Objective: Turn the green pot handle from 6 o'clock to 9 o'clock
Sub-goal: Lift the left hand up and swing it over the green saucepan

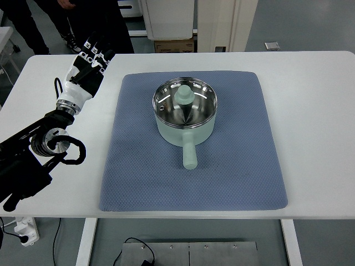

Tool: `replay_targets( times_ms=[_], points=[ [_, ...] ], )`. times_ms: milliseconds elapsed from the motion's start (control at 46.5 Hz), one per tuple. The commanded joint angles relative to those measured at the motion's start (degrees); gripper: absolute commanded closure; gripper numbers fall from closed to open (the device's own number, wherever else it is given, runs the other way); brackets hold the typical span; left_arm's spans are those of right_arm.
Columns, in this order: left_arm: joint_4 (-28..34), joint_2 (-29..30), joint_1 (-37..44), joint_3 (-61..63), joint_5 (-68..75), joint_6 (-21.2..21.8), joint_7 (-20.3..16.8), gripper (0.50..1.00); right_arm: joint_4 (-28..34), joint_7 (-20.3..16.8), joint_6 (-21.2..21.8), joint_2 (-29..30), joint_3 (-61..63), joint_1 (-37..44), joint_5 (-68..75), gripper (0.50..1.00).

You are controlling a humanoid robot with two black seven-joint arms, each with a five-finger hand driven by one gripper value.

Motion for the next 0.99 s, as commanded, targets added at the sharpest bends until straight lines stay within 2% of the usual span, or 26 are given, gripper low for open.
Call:
replay_targets(
  times_ms=[0, 129, 430, 969],
  points=[
    [-0.6, 1.0, -0.1, -0.7, 1.5, -1.1, -0.1, 0.500, 0.0, 0.0, 0.0, 0.0, 0.0, 0.0, 0.0, 0.500],
    [-4.2, 3.1, -0.4, -1.6, 2.8, -1.7, -0.1, 0.500, 0.0, 0.0, 0.0, 0.0, 0.0, 0.0, 0.0, 0.500],
    [-20.2, 10.4, -1.5, -1.8, 10.7, 0.1, -0.3, 0.500, 0.0, 0.0, 0.0, 0.0, 0.0, 0.0, 0.0, 0.500],
    [-36.7, 18.7, -7.8, -1.1, 24.4, -0.1, -1.0, 0.500, 0.0, 0.0, 0.0, 0.0, 0.0, 0.0, 0.0, 0.500]
  ],
)
